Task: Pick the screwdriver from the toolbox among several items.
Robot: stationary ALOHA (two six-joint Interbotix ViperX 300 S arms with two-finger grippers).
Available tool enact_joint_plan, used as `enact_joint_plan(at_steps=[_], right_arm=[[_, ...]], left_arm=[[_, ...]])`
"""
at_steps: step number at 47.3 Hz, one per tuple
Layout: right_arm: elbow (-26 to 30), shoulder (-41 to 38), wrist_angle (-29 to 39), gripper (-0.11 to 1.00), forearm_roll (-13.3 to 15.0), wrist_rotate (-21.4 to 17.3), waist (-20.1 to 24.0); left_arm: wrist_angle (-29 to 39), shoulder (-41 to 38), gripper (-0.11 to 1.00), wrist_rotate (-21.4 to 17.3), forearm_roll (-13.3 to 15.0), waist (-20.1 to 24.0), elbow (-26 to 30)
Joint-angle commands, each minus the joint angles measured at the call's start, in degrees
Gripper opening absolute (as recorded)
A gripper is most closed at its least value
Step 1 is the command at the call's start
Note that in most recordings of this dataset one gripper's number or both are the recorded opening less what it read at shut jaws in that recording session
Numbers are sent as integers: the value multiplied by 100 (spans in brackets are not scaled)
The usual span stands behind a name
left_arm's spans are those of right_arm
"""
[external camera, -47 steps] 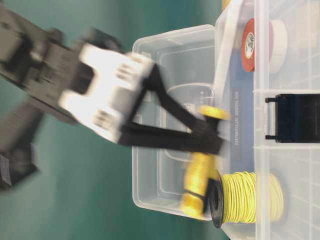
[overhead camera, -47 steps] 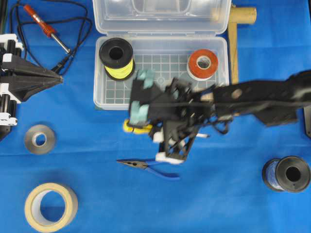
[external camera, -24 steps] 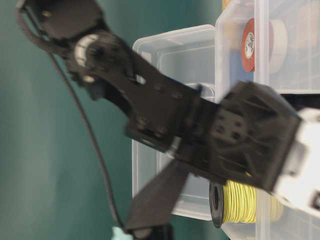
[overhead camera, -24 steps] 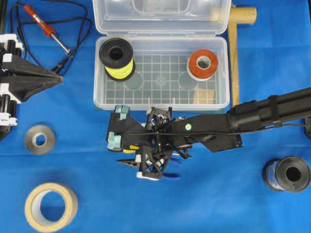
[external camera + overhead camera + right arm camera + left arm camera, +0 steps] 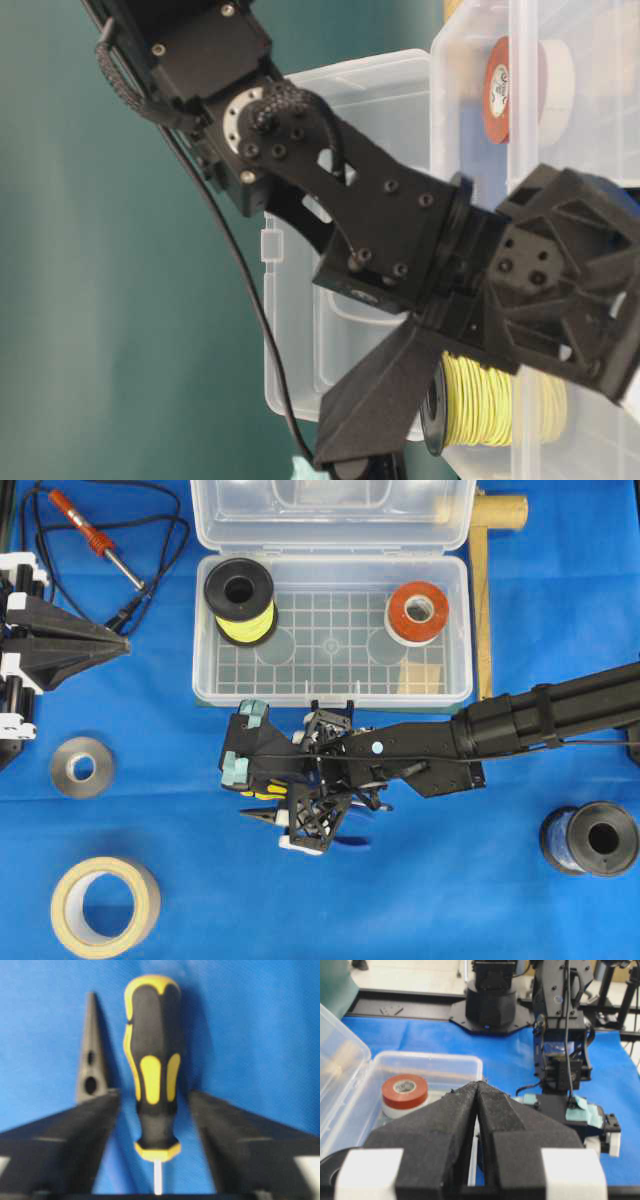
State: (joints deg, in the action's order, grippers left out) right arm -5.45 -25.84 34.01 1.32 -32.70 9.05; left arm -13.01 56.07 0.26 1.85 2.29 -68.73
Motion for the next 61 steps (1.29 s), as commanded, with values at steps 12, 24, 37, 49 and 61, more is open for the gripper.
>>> enact_joint_plan(at_steps=[12, 24, 37, 49, 61], right_arm=[[-70, 1811, 879, 75, 729, 0, 0], [-1239, 3639, 1046, 75, 1503, -62, 149], [-3103, 5748, 167, 75, 1846, -202, 149], [-4755, 7655, -387, 75, 2259, -211, 132], [-5977, 8763, -993, 75, 2417, -211, 9]], left_arm=[[105, 158, 0, 0, 9, 9, 44], [149, 167, 0, 9, 9, 9, 26], [149, 141, 0, 9, 9, 9, 18], [105, 123, 0, 9, 9, 9, 0], [88, 114, 0, 9, 9, 9, 0]])
